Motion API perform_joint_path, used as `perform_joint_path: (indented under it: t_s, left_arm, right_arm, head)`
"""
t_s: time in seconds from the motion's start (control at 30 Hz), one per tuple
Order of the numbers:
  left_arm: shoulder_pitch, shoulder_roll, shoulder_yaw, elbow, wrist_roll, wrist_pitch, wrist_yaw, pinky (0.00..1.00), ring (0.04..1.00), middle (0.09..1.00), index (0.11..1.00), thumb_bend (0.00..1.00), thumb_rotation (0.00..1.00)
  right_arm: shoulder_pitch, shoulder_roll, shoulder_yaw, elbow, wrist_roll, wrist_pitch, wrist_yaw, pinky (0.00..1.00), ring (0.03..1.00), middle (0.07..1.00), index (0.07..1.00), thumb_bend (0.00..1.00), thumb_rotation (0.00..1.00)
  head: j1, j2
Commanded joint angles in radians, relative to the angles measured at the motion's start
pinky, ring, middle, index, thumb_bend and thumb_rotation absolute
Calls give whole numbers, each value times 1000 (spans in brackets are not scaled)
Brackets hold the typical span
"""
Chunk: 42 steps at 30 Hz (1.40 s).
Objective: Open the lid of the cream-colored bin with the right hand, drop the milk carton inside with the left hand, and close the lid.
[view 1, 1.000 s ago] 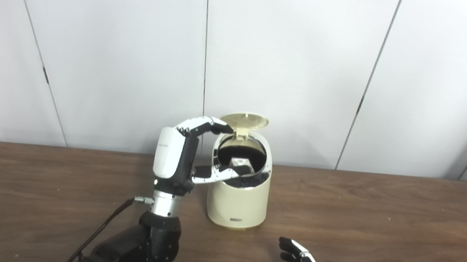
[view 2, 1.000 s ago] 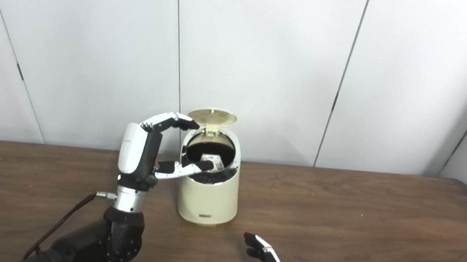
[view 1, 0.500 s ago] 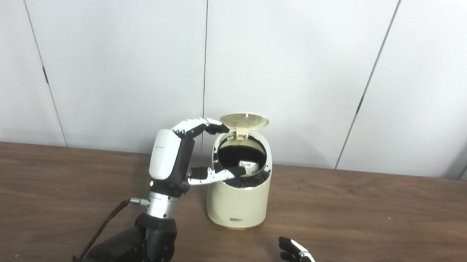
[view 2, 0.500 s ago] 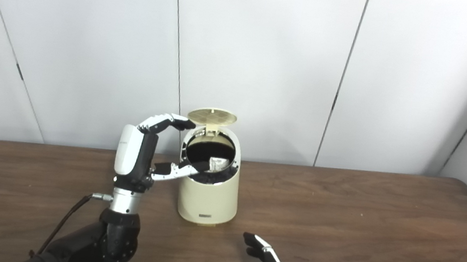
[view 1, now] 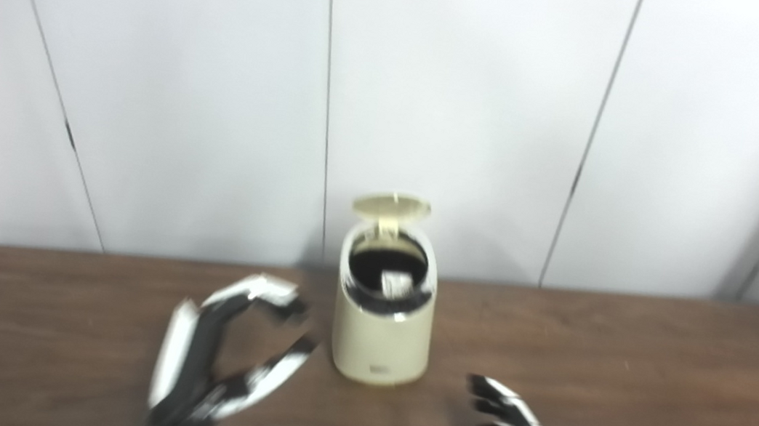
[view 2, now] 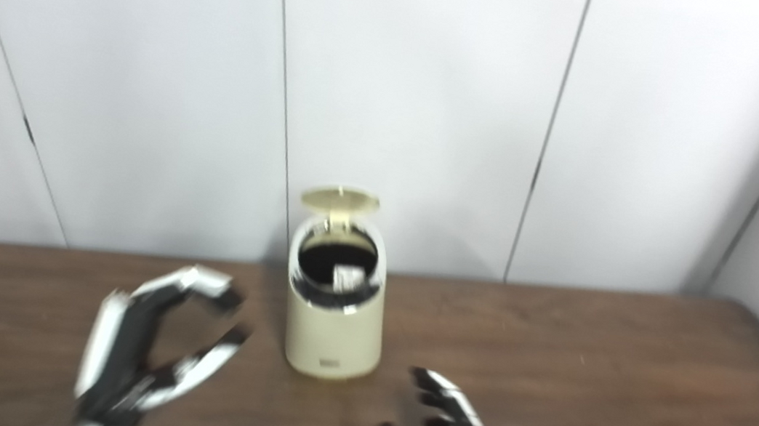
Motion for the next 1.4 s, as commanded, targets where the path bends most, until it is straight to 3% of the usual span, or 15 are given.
perform_joint_path:
  t_s: [0.0,0.1,0.2,0.3,0.4,0.5,0.6,0.7,1.0,1.13,1.37]
  left_arm:
    - [15,-19,65,-45,-65,-13,-104,583,655,692,682,400,472]
    - [80,-56,156,-50,-115,8,-205,644,728,762,781,384,704]
    - [122,-110,232,-42,-105,32,-275,743,817,846,854,378,740]
    - [143,-159,291,-38,-96,63,-343,833,876,901,898,398,827]
    - [155,-204,339,-25,-90,82,-395,829,882,910,910,415,878]
    - [165,-241,376,-6,-97,88,-444,833,891,922,926,387,903]
    - [173,-268,408,11,-90,81,-486,824,877,910,923,368,945]
    - [183,-288,432,19,-92,76,-523,812,868,897,909,394,934]
    - [226,-320,476,26,-83,45,-601,815,862,890,898,427,916]
    - [241,-336,497,27,-102,52,-624,844,874,899,906,429,924]
    - [253,-343,523,49,-90,30,-652,844,883,899,897,393,953]
  right_arm:
    - [-101,-11,1,-75,-34,-57,-5,520,683,764,744,268,569]
    - [-185,-45,-2,-148,-61,-24,37,587,745,792,765,352,708]
    - [-273,-83,-4,-193,-99,-25,72,599,753,798,783,430,778]
    - [-345,-101,-10,-218,-105,-6,112,606,753,803,788,485,785]
    - [-415,-118,-10,-262,-112,71,207,628,777,825,813,564,849]
    - [-478,-139,5,-308,-138,156,330,736,860,896,891,609,896]
    - [-528,-144,19,-325,-154,215,407,840,920,938,935,661,904]
    - [-579,-151,36,-326,-198,269,474,873,957,959,951,705,919]
    - [-730,-186,93,-201,-309,333,607,902,992,963,944,789,914]
    - [-777,-188,109,-125,-310,337,616,961,1000,964,941,813,910]
    - [-829,-182,136,10,-326,349,607,974,1000,962,924,804,910]
  head:
    - [-1,-4]
    - [2,-10]
    - [2,-15]
    - [4,-18]
    - [1,-14]
    - [1,-15]
    - [4,-9]
    - [5,-1]
    - [6,7]
    - [8,12]
    - [5,14]
